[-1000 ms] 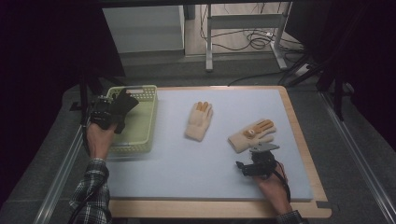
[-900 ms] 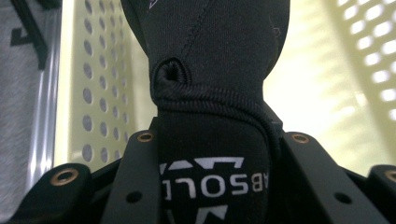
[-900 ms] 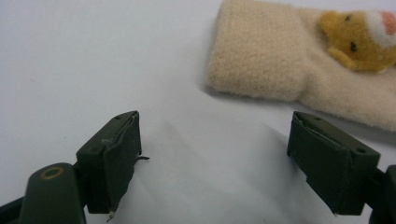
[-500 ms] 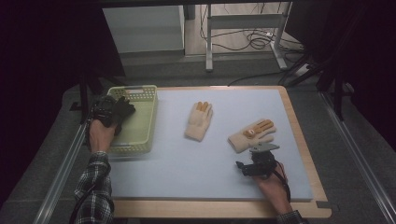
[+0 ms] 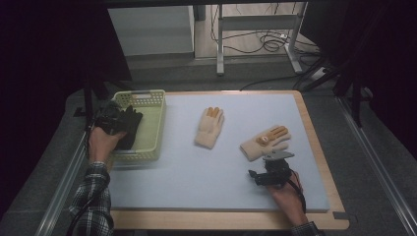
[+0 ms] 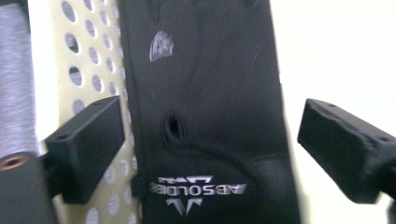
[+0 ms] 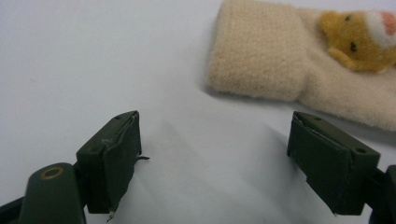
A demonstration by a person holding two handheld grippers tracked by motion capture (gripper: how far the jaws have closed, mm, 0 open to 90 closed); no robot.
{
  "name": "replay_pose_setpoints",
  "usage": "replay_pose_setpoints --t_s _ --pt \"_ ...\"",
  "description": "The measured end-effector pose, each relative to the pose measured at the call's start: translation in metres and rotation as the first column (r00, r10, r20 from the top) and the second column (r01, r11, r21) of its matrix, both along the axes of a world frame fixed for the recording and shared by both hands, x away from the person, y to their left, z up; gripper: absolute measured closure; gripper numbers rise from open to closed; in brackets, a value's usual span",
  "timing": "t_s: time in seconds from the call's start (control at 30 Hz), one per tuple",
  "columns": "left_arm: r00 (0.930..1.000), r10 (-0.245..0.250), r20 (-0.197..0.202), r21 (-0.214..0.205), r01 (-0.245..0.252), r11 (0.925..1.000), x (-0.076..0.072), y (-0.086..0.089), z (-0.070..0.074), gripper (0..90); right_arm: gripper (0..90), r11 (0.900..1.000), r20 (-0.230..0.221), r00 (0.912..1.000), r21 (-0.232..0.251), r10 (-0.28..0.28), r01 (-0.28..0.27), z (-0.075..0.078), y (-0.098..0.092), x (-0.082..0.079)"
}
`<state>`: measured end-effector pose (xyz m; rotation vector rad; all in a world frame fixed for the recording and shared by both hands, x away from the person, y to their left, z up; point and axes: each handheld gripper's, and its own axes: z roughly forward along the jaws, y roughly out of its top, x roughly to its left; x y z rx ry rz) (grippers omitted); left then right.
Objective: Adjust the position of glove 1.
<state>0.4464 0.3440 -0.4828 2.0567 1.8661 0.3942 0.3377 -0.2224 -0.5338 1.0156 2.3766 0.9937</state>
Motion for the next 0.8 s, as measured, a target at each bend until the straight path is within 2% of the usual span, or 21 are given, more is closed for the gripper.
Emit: replay_pose_setpoints --t_s 0.07,0.1,0.17,0.3,0.37,0.43,0.53,0.57,0.6,0.63,0.67,0.7,0.73,0.77,0.8 --pt "1.0000 0.000 0.005 -0.002 0.000 1.0000 -0.001 0.001 0.002 6.6 17.2 1.0000 0.000 1.0000 0.000 0.000 0.000 0.000 0.000 0.000" --pt "0.9997 -0.005 0.024 -0.019 0.006 0.9998 -0.004 0.003 0.005 5.9 17.2 1.0000 0.000 1.0000 0.000 0.000 0.000 0.000 0.000 0.000" --pt "0.9992 -0.001 0.039 -0.014 0.002 0.9999 -0.008 0.005 0.009 5.1 17.2 1.0000 0.000 1.0000 0.000 0.000 0.000 0.000 0.000 0.000" --pt "0.9948 -0.024 0.099 -0.067 0.030 0.9973 -0.016 0.009 0.014 4.9 17.2 1.0000 0.000 1.0000 0.000 0.000 0.000 0.000 0.000 0.000" --pt "0.9890 -0.028 0.145 -0.116 0.045 0.9923 -0.021 0.009 0.015 4.7 17.2 1.0000 0.000 1.0000 0.000 0.000 0.000 0.000 0.000 0.000" --pt "0.9833 -0.055 0.173 -0.140 0.080 0.9869 -0.026 0.010 0.016 4.2 17.2 1.0000 0.000 1.0000 0.000 0.000 0.000 0.000 0.000 0.000" --pt "0.9763 -0.073 0.204 -0.143 0.103 0.9844 -0.030 0.009 0.016 3.6 17.2 1.0000 0.001 1.0000 0.000 0.000 0.000 0.000 0.000 0.000" --pt "0.9684 -0.097 0.230 -0.139 0.131 0.9815 -0.034 0.008 0.017 2.8 17.2 1.0000 0.001 1.0000 0.000 0.000 0.000 0.000 0.000 0.000" --pt "0.9684 -0.097 0.230 -0.139 0.131 0.9815 -0.034 0.008 0.017 2.7 17.2 1.0000 0.001 1.0000 0.000 0.000 0.000 0.000 0.000 0.000" --pt "0.9606 -0.114 0.253 -0.143 0.153 0.9778 -0.039 0.004 0.018 2.4 17.2 1.0000 0.001 1.0000 -0.001 0.000 0.000 0.000 0.000 0.000" --pt "0.9606 -0.114 0.253 -0.143 0.153 0.9778 -0.039 0.004 0.018 2.3 17.2 1.0000 0.001 1.0000 -0.001 0.000 0.000 0.000 0.000 0.000" --pt "0.9515 -0.135 0.276 -0.146 0.181 0.9727 -0.042 -0.001 0.020 2.1 17.2 1.0000 0.000 1.0000 0.000 0.000 0.000 0.000 0.000 0.000" --pt "0.9515 -0.135 0.276 -0.146 0.181 0.9727 -0.042 -0.001 0.020 2.0 17.2 1.0000 -0.001 1.0000 -0.002 0.000 0.000 0.000 0.000 0.000" --pt "0.9407 -0.163 0.297 -0.143 0.213 0.9665 -0.047 -0.008 0.022 1.7 17.2 1.0000 0.000 1.0000 -0.003 0.001 -0.001 0.000 0.000 0.000" --pt "0.9407 -0.163 0.297 -0.143 0.213 0.9665 -0.047 -0.008 0.022 1.7 17.2 1.0000 0.000 1.0000 -0.003 0.001 -0.001 0.000 0.000 0.000"
